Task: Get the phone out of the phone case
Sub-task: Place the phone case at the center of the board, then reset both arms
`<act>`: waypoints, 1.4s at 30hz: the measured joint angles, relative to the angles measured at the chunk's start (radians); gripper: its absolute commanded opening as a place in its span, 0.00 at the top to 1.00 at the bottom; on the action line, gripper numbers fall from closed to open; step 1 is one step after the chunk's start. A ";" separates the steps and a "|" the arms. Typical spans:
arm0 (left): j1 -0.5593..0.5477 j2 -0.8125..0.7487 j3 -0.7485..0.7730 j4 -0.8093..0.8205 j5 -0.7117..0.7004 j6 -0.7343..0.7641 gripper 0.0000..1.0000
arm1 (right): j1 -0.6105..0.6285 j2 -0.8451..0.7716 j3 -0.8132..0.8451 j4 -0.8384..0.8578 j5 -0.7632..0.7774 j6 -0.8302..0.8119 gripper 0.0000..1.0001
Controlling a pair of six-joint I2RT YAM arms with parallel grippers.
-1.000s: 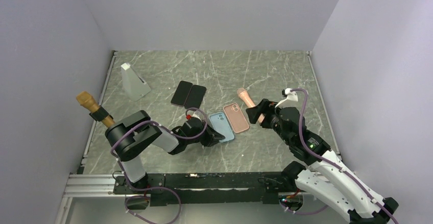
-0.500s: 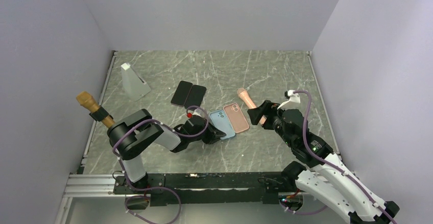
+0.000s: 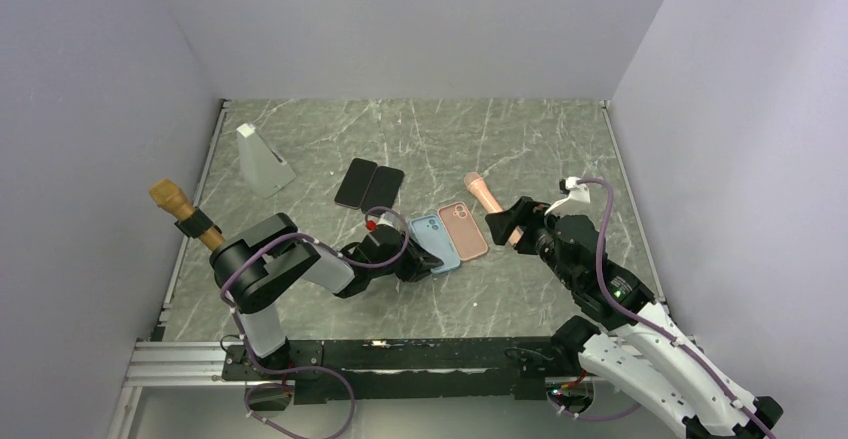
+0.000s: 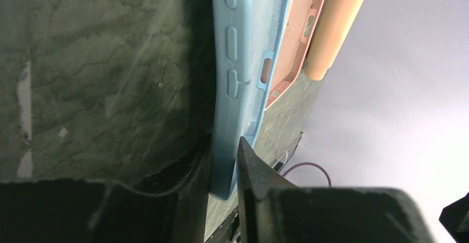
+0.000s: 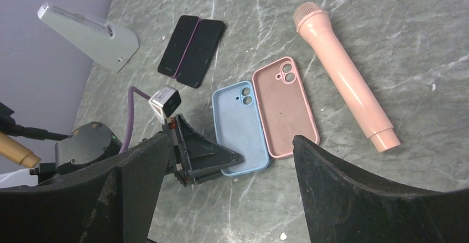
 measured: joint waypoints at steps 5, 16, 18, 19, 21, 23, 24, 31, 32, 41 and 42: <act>0.000 0.000 0.000 0.017 0.003 -0.005 0.56 | 0.000 -0.005 0.001 -0.015 0.002 0.000 0.14; -0.003 -0.024 0.008 0.032 0.012 -0.006 0.13 | -0.001 -0.027 0.003 -0.045 0.021 0.000 0.14; -0.009 -0.036 0.024 0.017 0.014 -0.002 0.01 | -0.001 -0.026 0.003 -0.047 0.021 0.000 0.14; -0.012 -0.040 0.027 0.013 0.016 -0.003 0.01 | -0.001 -0.026 0.003 -0.047 0.021 0.000 0.14; -0.017 -0.055 0.029 -0.004 0.019 -0.007 0.01 | -0.001 -0.026 0.003 -0.048 0.021 0.000 0.14; -0.022 -0.072 0.032 -0.043 0.020 -0.009 0.01 | -0.001 -0.027 0.003 -0.051 0.021 0.000 0.14; -0.023 -0.078 0.036 -0.064 0.022 -0.009 0.01 | -0.001 -0.027 0.003 -0.051 0.022 0.000 0.14; -0.033 -0.099 0.143 -0.303 0.046 0.010 0.01 | -0.001 -0.042 0.003 -0.052 0.023 0.000 0.14; -0.036 -0.106 0.153 -0.333 0.045 0.016 0.01 | -0.001 -0.043 0.003 -0.052 0.023 0.000 0.14; -0.048 -0.290 0.161 -0.592 0.001 0.105 0.00 | -0.001 -0.074 0.005 -0.069 0.041 0.000 0.09; -0.047 -0.315 0.161 -0.617 -0.005 0.120 0.01 | -0.001 -0.080 0.005 -0.072 0.045 0.001 0.09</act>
